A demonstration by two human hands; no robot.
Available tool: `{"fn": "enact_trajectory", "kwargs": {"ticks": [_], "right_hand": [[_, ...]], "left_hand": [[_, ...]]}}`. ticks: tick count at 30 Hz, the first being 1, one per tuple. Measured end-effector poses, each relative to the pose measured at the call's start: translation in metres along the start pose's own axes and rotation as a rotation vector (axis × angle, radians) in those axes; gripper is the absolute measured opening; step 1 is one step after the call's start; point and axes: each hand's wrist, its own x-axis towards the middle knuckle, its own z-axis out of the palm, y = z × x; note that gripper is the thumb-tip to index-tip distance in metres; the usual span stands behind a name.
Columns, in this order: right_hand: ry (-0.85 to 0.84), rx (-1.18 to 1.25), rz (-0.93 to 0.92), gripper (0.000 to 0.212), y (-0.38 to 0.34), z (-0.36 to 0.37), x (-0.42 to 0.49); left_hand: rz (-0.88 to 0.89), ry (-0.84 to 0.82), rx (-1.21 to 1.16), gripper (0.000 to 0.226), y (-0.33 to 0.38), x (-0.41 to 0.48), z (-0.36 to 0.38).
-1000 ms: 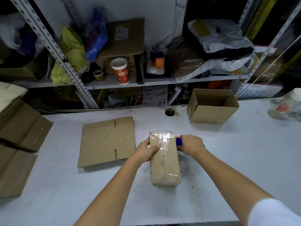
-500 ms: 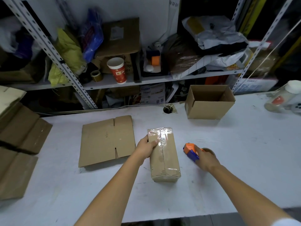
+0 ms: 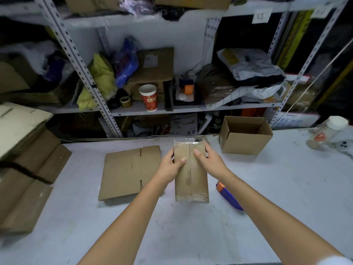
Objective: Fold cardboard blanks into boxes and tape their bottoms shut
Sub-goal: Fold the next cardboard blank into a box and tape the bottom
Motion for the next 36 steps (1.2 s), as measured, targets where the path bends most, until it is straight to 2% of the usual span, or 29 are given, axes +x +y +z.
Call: {"fn": "enact_trajectory", "kwargs": {"ticks": [3, 6, 7, 11, 13, 16, 19, 22, 24, 27, 33, 36], "right_hand": [[0.003, 0.022, -0.069, 0.095, -0.013, 0.000, -0.001], [-0.013, -0.004, -0.118, 0.093, -0.019, 0.002, -0.009], [-0.025, -0.030, -0.135, 0.089, -0.020, 0.004, -0.012], [-0.023, -0.081, -0.205, 0.072, -0.024, 0.012, -0.021], [-0.027, -0.091, -0.205, 0.066, -0.026, 0.013, -0.025], [-0.067, -0.061, -0.176, 0.064, -0.031, 0.010, -0.028], [-0.081, 0.105, -0.054, 0.062, -0.040, 0.007, -0.028], [-0.078, 0.172, -0.020, 0.033, -0.041, 0.008, -0.023], [-0.075, 0.129, -0.041, 0.041, -0.044, 0.011, -0.024], [-0.065, 0.028, -0.105, 0.049, -0.047, 0.013, -0.027], [-0.128, -0.061, -0.110, 0.084, -0.037, 0.005, -0.030], [-0.146, -0.076, -0.149, 0.095, -0.030, -0.003, -0.029]], "left_hand": [[0.030, 0.037, 0.024, 0.056, 0.008, -0.003, -0.010], [-0.026, 0.075, 0.022, 0.095, 0.014, -0.006, -0.016], [-0.063, 0.089, 0.003, 0.093, 0.016, -0.005, -0.016], [-0.112, 0.151, -0.084, 0.048, 0.027, -0.009, -0.018], [-0.106, 0.154, -0.116, 0.035, 0.026, -0.010, -0.019], [-0.089, 0.161, -0.129, 0.030, 0.025, -0.015, -0.017], [-0.021, 0.156, -0.074, 0.029, 0.023, -0.015, -0.015], [0.050, 0.120, -0.031, 0.030, 0.025, -0.018, -0.009], [0.076, 0.107, -0.021, 0.043, 0.026, -0.019, -0.008], [0.087, 0.106, -0.015, 0.074, 0.026, -0.019, -0.011], [0.146, 0.094, 0.055, 0.063, 0.034, -0.022, -0.023], [0.126, 0.083, 0.056, 0.071, 0.036, -0.021, -0.026]]}}
